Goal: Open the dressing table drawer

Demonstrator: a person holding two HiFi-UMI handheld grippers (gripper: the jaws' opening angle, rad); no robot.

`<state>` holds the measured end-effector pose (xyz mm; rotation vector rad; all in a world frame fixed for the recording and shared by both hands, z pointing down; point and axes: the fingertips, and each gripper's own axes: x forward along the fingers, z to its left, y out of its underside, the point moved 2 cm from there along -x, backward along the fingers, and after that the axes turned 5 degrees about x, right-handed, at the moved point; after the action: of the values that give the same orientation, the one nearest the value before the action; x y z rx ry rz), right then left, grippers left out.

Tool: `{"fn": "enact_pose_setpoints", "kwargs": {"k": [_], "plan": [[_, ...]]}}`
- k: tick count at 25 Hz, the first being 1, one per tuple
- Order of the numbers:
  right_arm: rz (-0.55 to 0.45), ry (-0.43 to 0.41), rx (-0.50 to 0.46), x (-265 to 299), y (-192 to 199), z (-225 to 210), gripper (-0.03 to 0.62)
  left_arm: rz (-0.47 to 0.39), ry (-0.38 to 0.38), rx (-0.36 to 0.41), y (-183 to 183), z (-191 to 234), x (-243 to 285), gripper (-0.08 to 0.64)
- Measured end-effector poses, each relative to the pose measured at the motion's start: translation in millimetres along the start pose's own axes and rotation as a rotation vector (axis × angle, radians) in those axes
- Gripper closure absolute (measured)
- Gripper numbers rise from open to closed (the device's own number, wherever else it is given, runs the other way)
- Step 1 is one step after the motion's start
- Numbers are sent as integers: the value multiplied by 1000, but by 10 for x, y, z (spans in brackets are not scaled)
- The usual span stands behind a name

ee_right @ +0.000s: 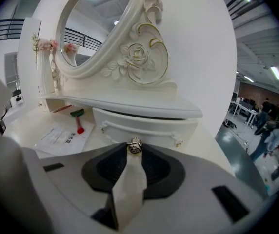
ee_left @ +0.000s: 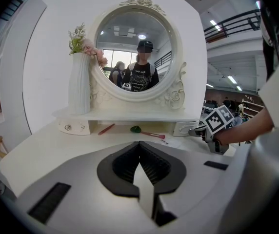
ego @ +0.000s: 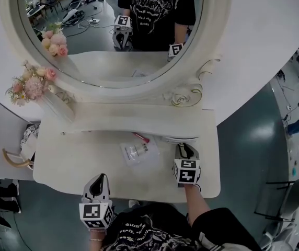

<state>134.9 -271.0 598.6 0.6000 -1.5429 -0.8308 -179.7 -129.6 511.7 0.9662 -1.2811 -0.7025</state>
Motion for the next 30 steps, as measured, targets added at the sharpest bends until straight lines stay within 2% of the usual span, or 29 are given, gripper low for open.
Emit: {"fn": "enact_pose_setpoints", "kwargs": {"k": [30], "plan": [[11, 0, -18, -174, 167, 35, 491, -11, 10, -14, 67, -38, -36, 545]]}}
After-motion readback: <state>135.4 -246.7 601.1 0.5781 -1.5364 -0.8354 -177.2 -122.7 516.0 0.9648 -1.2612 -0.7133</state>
